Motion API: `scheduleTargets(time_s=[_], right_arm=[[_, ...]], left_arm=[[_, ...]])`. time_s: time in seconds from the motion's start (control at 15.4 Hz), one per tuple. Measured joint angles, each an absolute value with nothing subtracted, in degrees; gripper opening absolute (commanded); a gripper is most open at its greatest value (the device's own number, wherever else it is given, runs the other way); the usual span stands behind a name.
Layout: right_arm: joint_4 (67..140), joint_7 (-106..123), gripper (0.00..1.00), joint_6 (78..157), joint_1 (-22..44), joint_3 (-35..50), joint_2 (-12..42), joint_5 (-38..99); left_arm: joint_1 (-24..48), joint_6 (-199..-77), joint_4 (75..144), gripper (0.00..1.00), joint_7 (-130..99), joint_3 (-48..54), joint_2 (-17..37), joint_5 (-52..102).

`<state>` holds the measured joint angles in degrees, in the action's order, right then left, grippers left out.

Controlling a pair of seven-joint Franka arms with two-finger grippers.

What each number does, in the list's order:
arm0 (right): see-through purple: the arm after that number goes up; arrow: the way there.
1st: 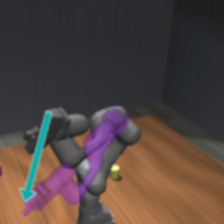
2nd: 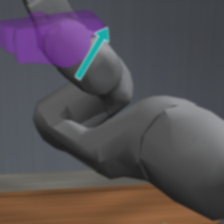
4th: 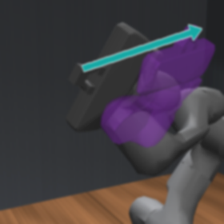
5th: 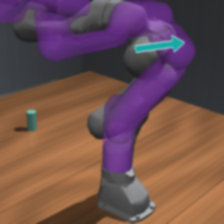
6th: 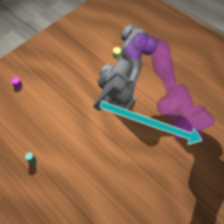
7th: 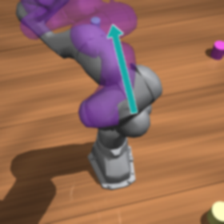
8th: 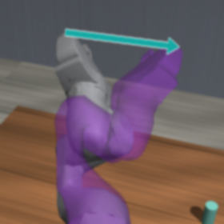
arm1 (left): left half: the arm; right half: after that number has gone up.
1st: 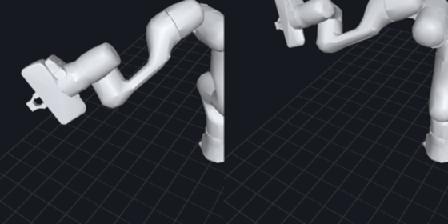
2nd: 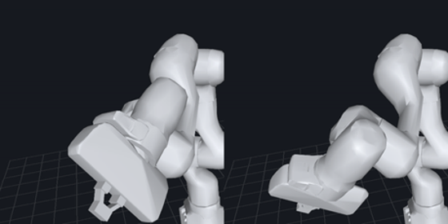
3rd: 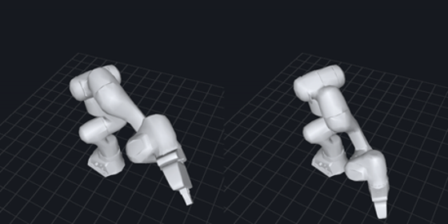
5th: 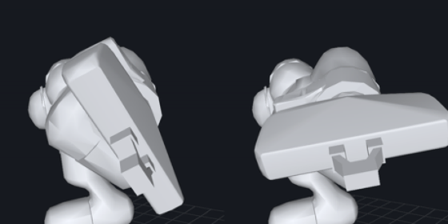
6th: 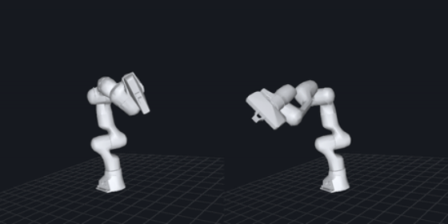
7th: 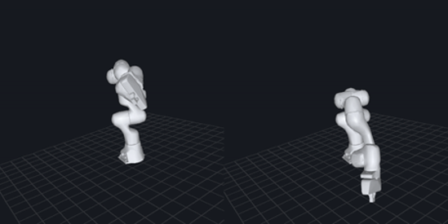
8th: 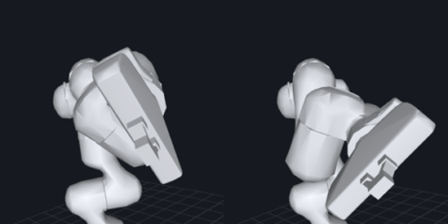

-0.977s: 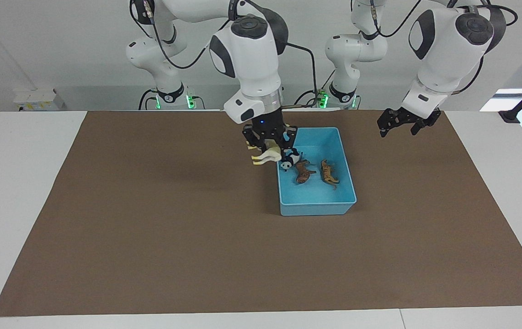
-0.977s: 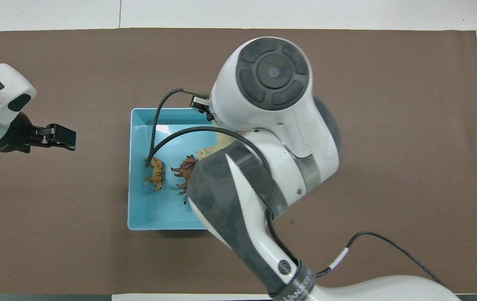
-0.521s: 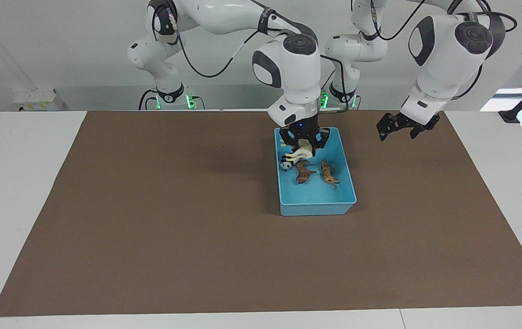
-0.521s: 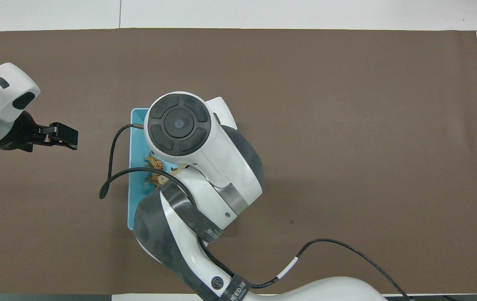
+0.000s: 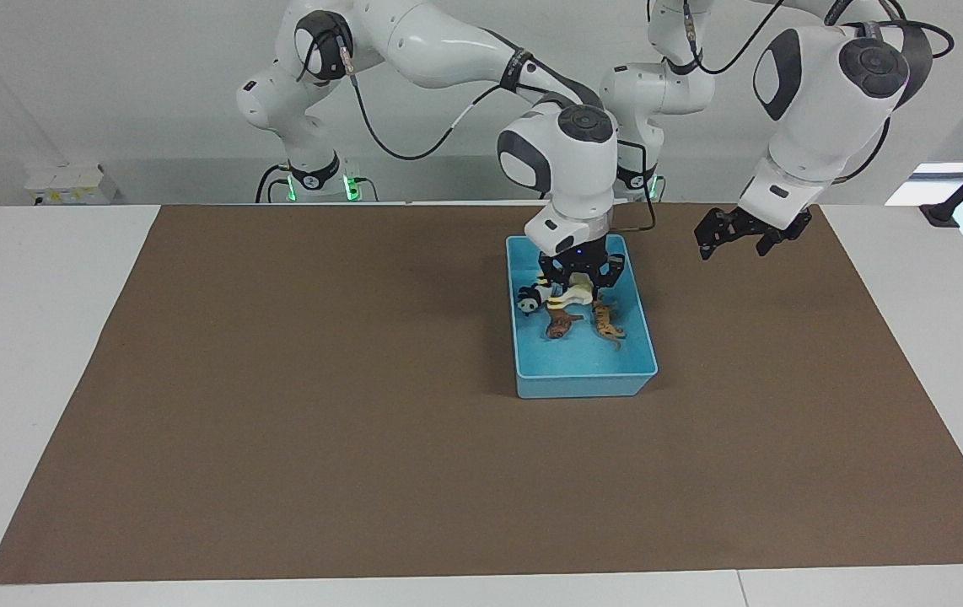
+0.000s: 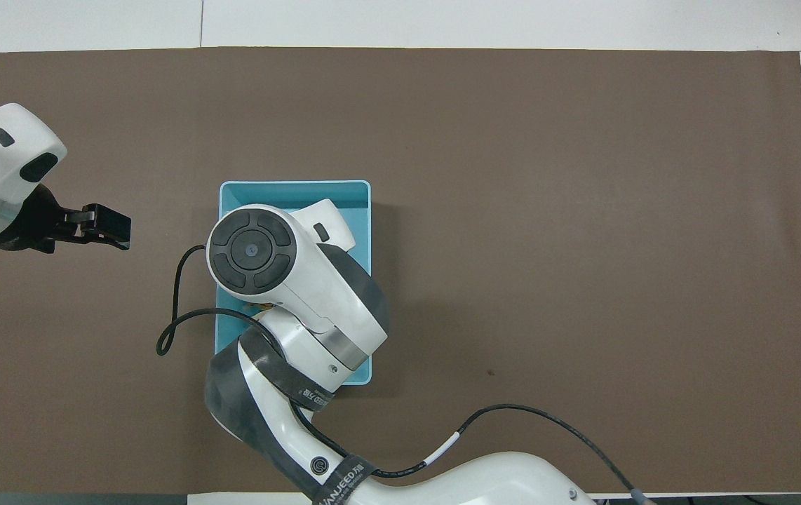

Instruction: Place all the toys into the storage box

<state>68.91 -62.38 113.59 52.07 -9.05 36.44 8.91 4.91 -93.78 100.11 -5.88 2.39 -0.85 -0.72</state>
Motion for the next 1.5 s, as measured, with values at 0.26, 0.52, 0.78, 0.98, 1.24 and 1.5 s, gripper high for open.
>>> scheduleTargets(time_s=[0.26,0.52,0.78,0.98,1.24,1.5], right_arm=[[68.7,-66.4,1.00,112.3,51.9,-9.7,35.9,8.9],[68.2,-66.6,1.00,111.4,48.4,-12.3,31.3,8.9],[68.4,-57.2,1.00,106.3,37.5,-12.5,24.8,9.0],[69.8,-42.1,1.00,105.4,29.8,-12.6,23.4,9.1],[74.4,-15.7,1.00,105.0,20.4,-12.7,22.9,9.1],[77.9,-1.1,1.00,98.6,13.5,-12.8,20.2,5.7]], left_arm=[[4.8,-92.0,97.3,1.00,-5.9,2.4,-0.5,-0.5],[4.9,-92.0,97.0,1.00,-5.6,3.0,-0.3,-0.4],[4.9,-92.2,97.1,1.00,-4.9,3.1,-0.2,-0.4],[4.9,-92.3,97.0,1.00,-4.9,3.0,-0.2,-0.4],[4.8,-92.3,97.0,1.00,-4.9,2.6,-0.2,-0.4],[4.8,-92.3,97.0,1.00,-4.9,2.6,-0.2,-0.4]])
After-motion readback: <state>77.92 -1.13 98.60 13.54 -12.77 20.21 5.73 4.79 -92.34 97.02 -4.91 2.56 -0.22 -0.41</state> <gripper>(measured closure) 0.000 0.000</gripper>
